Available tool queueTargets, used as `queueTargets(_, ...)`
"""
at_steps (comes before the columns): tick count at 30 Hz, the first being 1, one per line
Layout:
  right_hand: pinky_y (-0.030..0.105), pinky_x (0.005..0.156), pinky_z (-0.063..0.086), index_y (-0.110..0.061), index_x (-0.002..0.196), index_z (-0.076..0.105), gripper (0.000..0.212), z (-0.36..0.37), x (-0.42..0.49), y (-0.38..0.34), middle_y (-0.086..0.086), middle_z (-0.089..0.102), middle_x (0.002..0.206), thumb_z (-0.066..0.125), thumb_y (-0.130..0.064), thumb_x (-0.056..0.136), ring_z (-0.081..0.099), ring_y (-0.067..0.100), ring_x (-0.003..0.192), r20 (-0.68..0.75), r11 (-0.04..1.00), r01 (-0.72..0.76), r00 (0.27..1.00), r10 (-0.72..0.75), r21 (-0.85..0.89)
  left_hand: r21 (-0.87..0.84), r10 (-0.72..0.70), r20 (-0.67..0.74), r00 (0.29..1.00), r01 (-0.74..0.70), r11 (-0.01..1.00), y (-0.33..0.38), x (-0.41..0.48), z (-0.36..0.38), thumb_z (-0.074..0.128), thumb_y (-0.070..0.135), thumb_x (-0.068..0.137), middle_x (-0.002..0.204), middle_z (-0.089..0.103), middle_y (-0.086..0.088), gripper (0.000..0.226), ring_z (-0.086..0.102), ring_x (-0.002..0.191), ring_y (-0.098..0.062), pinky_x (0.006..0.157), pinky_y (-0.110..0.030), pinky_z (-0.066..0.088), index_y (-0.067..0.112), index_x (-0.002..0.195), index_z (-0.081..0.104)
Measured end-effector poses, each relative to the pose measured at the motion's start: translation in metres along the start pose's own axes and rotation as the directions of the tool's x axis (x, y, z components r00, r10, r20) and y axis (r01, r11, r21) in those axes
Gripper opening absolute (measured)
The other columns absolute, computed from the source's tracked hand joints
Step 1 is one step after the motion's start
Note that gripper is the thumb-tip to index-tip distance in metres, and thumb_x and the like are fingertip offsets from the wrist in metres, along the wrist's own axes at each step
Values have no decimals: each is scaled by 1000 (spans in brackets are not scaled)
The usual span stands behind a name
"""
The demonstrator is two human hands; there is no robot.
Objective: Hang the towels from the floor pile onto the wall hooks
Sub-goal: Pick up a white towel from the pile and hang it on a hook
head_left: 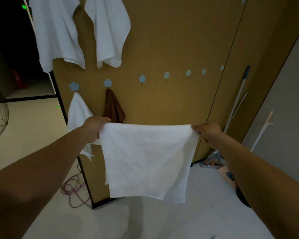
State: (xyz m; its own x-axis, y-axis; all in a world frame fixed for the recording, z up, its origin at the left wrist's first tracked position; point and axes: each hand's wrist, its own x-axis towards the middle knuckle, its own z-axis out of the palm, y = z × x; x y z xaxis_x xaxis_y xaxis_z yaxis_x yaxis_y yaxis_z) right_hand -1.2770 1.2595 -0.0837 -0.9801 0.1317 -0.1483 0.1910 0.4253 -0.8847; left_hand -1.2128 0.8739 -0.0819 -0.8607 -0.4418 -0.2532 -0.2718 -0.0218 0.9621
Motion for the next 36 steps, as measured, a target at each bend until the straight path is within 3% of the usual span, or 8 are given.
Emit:
queueTargets(4, 28, 49, 41, -6, 80, 54, 27, 6, -2, -2, 12, 63, 69, 65, -29, 91, 51, 17, 53, 49, 988, 31, 998, -39, 152, 153, -7, -29, 1000, 12, 988, 5, -4, 2, 69, 16, 86, 102, 60, -10, 20, 55, 95, -26, 87, -35, 47, 3, 100, 66)
queueTargets(7, 28, 59, 52, -1, 96, 57, 27, 8, 1, -6, 13, 70, 75, 66, -26, 91, 62, 18, 62, 18, 978, 102, 994, -107, 181, 258, 16, -69, 997, 2, 966, 11, -6, 1, 64, 11, 88, 84, 54, -8, 12, 49, 72, -20, 67, -29, 46, 5, 79, 60)
queueTargets(11, 36, 74, 57, -4, 94, 56, 22, 7, 9, -9, 14, 70, 77, 69, -21, 89, 65, 20, 67, 7, 952, 116, 992, -123, 282, 350, 71, 94, 993, -100, 931, 19, -11, 6, 57, 3, 91, 91, 58, -4, 29, 53, 69, -6, 47, -11, 45, -6, 118, 59)
queueTargets(17, 32, 75, 58, -8, 93, 57, 16, -7, 31, 3, 11, 68, 92, 71, -9, 85, 68, 17, 73, -14, 863, 56, 998, -57, 502, 240, -122, 240, 963, 63, 969, 23, -13, 23, 73, 33, 80, 116, 65, -7, 50, 61, 104, -24, 80, -33, 51, 7, 120, 60)
queueTargets(20, 31, 73, 55, -16, 111, 53, 33, -16, 45, 10, 10, 65, 97, 72, -9, 84, 63, 18, 74, -67, 837, 99, 995, -74, 538, 399, -190, 365, 911, 31, 916, 23, -15, 33, 79, 29, 71, 115, 69, -9, 51, 68, 100, -23, 75, -30, 55, 7, 115, 66)
queueTargets(27, 22, 70, 49, -19, 117, 66, 43, -37, 70, 19, 0, 62, 114, 79, -14, 77, 60, 13, 90, 115, 912, 207, 958, -263, 355, 633, 40, 199, 979, -159, 758, 17, -12, 73, 81, 33, 72, 101, 67, 0, 34, 61, 93, -17, 73, -27, 51, 17, 100, 70)
queueTargets(32, 25, 56, 38, -10, 89, 60, 30, -46, 93, 21, 4, 55, 98, 75, -35, 81, 55, 20, 80, 115, 837, 425, 904, -412, -343, 763, 195, 278, 941, -339, 551, 18, -16, 94, 66, 36, 88, 74, 59, 5, 25, 53, 69, -8, 59, -23, 37, 21, 69, 62)
queueTargets(36, 28, 68, 41, -8, 67, 52, 28, -42, 103, 16, -3, 50, 105, 71, -19, 82, 52, 16, 93, 13, 811, 548, 830, -558, -205, 721, 547, 241, 802, -525, 453, 20, -15, 118, 60, 8, 90, 65, 48, -7, 36, 48, 64, -21, 64, -31, 37, 8, 57, 45)
